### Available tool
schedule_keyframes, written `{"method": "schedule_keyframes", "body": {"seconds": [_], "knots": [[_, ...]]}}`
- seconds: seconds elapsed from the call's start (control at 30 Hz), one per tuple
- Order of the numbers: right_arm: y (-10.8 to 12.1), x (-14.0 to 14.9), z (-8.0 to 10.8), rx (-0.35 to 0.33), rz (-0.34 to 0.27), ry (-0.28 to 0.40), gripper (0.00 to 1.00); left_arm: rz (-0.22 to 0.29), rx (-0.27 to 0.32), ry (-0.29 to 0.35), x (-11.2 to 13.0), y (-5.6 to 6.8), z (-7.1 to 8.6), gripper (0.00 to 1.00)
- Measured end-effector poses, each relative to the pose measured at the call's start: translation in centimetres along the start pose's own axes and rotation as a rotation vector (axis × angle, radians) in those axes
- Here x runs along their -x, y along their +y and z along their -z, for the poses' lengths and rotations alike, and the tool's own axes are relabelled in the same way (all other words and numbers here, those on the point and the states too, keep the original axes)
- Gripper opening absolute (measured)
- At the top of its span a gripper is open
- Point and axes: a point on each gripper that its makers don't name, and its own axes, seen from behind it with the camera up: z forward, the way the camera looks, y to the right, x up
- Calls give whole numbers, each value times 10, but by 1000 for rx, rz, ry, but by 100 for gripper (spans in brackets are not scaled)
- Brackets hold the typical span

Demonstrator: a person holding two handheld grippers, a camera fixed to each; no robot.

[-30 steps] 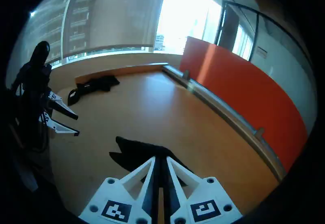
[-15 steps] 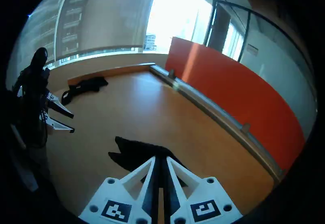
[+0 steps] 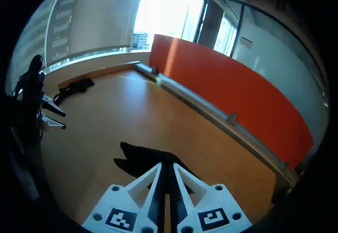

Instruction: Fold towel

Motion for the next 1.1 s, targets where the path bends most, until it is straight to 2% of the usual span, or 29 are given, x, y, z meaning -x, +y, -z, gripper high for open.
{"method": "schedule_keyframes", "body": {"seconds": [0.63,1.1], "knots": [[111,56,45,83,-29,-55,3,-8,-21,-13,-5,22,-4,84],[175,98,74,126,-49,-98,3,-19,-31,-26,-5,37,-5,84]]}}
